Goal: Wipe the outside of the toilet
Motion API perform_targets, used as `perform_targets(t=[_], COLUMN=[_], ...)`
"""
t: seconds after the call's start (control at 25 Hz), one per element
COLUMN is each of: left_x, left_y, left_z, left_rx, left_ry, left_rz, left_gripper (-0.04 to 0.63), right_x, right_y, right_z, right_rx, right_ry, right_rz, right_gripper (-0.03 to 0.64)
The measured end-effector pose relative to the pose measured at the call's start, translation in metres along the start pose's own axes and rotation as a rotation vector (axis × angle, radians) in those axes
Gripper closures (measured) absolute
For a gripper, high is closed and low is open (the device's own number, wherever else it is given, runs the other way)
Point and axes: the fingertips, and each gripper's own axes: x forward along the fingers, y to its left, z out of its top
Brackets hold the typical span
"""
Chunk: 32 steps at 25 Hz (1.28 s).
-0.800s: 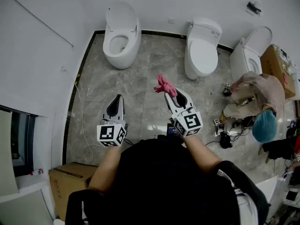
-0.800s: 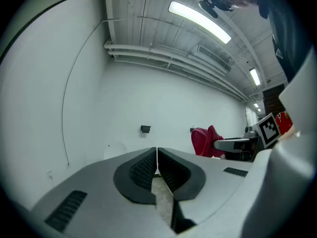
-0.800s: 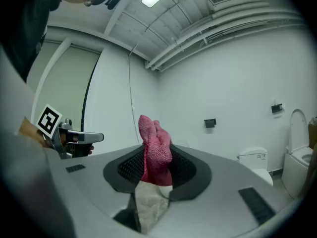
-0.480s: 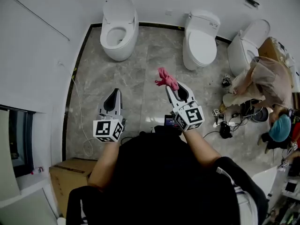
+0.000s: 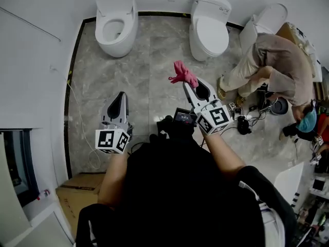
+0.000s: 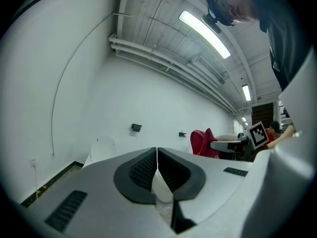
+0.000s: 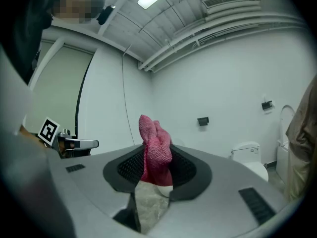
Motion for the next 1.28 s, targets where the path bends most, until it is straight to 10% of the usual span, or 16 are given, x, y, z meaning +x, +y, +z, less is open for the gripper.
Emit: perform_targets(t=[0.44, 1.28], left_x=[0.067, 0.298], left_y=[0.054, 0.169], left_z=[-0.001, 0.032], left_rx=[-0.021, -0.051], left_ry=[0.042, 0.086], left_rz=[-0.028, 0.004], left_gripper=[0.575, 0.575], right_x=[0.077, 0.330], right_y=[-0.048, -0.156], right_z=[-0.018, -0.007], right_rx=[0.078, 0.166], right_ry=[0.023, 0.009], right_rz=[-0.046, 0.146], right_gripper=[0.472, 0.472])
